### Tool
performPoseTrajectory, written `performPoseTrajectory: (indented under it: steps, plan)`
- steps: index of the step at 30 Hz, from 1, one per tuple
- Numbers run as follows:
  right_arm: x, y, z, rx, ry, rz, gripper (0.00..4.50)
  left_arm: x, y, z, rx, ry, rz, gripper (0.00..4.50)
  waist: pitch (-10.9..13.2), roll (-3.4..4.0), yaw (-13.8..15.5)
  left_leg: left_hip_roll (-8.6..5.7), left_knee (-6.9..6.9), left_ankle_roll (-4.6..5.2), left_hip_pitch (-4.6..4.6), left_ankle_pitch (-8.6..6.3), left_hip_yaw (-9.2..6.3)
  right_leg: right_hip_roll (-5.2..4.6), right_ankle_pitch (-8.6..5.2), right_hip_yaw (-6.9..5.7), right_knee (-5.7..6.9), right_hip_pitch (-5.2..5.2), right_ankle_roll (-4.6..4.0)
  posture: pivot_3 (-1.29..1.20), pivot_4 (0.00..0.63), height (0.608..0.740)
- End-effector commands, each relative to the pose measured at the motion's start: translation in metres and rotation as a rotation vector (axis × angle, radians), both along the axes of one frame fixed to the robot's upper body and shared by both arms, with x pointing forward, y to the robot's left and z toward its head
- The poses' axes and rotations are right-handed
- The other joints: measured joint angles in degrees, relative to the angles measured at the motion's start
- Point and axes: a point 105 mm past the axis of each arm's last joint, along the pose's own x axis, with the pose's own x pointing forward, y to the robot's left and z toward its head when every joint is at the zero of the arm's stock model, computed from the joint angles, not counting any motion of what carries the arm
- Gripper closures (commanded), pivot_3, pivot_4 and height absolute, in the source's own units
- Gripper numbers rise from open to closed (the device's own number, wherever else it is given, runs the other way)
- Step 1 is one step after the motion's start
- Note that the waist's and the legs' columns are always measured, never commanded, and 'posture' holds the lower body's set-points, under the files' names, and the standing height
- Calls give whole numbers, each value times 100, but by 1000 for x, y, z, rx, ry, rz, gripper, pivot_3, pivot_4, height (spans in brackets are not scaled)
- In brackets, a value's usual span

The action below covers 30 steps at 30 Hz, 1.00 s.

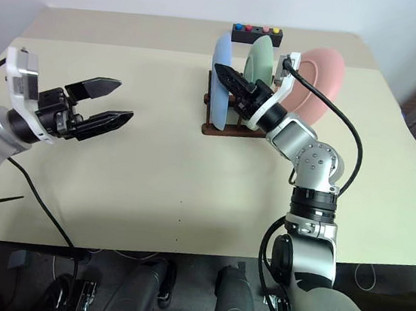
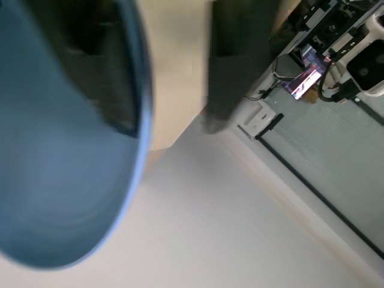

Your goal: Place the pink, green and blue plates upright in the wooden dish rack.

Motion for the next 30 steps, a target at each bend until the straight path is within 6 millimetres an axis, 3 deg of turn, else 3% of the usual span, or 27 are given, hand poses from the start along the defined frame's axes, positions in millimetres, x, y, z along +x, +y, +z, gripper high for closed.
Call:
performPoseTrajectory:
  steps: [1,3,7,15,22,30]
  plan:
    - [-8,3,16,8,-72,17,911,-3,0,9,1,-45,-4,0,0,0,0,0,0,0,0,0,0,0,0,0,0,0,0,0,150,740]
    - [-15,4,28,15,-116,39,38,-3,0,10,-6,-43,-8,0,0,0,0,0,0,0,0,0,0,0,0,0,0,0,0,0,150,740]
    - [-33,6,54,8,-229,85,38,-3,0,10,-9,-44,-10,0,1,1,3,0,0,0,0,0,0,0,0,0,0,-1,0,0,150,740]
    - [-47,-16,104,37,-386,27,38,-1,-2,11,-14,-46,-17,0,0,1,6,0,-1,0,0,0,0,0,0,0,-2,0,0,0,150,740]
    - [-36,-3,87,17,-344,23,38,2,-4,12,-13,-51,-32,0,0,0,-6,2,-1,0,0,0,0,1,0,0,-1,0,0,0,150,740]
    - [-31,-14,85,10,-338,-19,38,0,-1,12,-14,-40,-22,0,0,0,12,2,-1,0,-1,0,1,0,0,0,-2,0,0,0,150,740]
